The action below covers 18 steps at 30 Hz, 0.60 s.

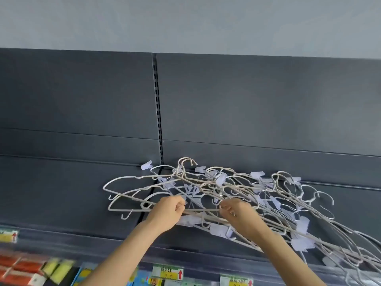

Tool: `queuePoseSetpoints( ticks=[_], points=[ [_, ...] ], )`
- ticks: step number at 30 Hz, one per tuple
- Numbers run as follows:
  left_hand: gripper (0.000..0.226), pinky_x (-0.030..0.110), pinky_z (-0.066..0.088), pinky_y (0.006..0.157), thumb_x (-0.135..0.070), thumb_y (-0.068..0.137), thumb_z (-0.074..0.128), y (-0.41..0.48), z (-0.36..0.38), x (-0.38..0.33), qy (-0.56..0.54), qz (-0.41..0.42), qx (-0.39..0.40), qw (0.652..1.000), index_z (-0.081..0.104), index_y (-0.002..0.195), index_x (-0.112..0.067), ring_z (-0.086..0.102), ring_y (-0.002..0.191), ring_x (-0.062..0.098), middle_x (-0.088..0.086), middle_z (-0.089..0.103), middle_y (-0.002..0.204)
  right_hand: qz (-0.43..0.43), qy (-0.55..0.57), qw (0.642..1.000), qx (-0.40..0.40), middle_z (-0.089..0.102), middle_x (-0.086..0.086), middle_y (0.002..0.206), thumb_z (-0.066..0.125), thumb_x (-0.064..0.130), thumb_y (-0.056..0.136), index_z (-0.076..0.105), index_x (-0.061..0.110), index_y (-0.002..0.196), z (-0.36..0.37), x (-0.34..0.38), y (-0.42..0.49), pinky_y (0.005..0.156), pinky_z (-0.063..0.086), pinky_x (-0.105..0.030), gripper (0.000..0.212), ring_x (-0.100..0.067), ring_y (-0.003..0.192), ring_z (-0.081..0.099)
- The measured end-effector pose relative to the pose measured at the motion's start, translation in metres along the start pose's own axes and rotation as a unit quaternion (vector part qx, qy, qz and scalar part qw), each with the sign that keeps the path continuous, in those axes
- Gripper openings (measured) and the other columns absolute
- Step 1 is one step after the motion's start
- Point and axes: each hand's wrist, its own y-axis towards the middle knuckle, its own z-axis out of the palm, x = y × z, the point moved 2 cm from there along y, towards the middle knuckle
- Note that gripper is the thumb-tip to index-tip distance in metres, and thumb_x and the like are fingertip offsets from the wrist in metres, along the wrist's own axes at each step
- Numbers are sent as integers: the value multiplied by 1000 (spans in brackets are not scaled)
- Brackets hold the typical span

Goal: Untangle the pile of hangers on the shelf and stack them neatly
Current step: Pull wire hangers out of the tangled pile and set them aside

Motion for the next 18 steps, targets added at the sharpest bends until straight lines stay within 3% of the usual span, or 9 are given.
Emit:
queuePoseSetpoints(
  ticks=[2, 4, 6, 7, 10, 13, 18],
  points=[
    [26, 34, 50, 90, -18, 93, 44, 10, -2, 7, 0, -7, -9, 1000, 61, 112, -17, 60, 101, 15, -1, 65, 113, 7, 15, 1000, -10, 68, -7, 108, 48, 20, 92, 62, 6, 110, -2, -6, 9, 85, 51, -34, 27, -21, 95, 63],
    [25, 29, 50, 76, -17, 93, 41, 19, -4, 14, 10, -8, -10, 1000, 62, 107, -17, 59, 86, 13, -1, 65, 105, 1, 7, 1000, -15, 65, -5, 113, 47, 21, 93, 60, 8, 115, -3, -8, 19, 86, 50, -31, 29, -19, 98, 62],
    [25, 24, 40, 57, -14, 93, 37, 31, -6, 18, 26, -10, -12, 1000, 61, 98, -16, 54, 66, 13, 1, 63, 91, -1, 0, 1000, -17, 65, -4, 115, 47, 23, 93, 59, 10, 117, -2, -9, 30, 86, 49, -28, 30, -18, 99, 62],
    [25, 26, 38, 57, -13, 93, 35, 37, -7, 20, 30, -8, -18, 999, 60, 92, -16, 55, 65, 18, 4, 62, 87, -1, -4, 1000, -19, 65, -4, 113, 47, 23, 93, 60, 10, 116, -2, -9, 36, 86, 49, -28, 29, -18, 99, 62],
    [26, 30, 44, 73, -11, 94, 36, 54, -13, 31, 19, -1, -40, 999, 60, 88, -17, 62, 92, 28, 7, 65, 99, -9, -19, 999, -31, 64, -6, 112, 47, 23, 93, 60, 9, 112, -2, -9, 52, 85, 49, -31, 27, -20, 97, 61],
    [30, 29, 43, 87, -12, 96, 36, 72, -22, 39, 26, 11, -70, 997, 62, 111, -12, 55, 108, 20, 2, 60, 118, -6, -35, 999, -33, 61, -5, 117, 46, 25, 93, 58, 13, 118, 1, -8, 72, 86, 49, -31, 30, -20, 101, 59],
    [40, 33, 36, 103, -22, 96, 40, 107, -30, 54, 145, 29, -55, 987, 40, 135, -13, 40, 126, 21, 4, 44, 137, -14, -86, 996, -34, 59, -7, 113, 42, 24, 94, 59, 11, 110, 14, -1, 108, 82, 50, -36, 27, -24, 100, 57]
  ],
)
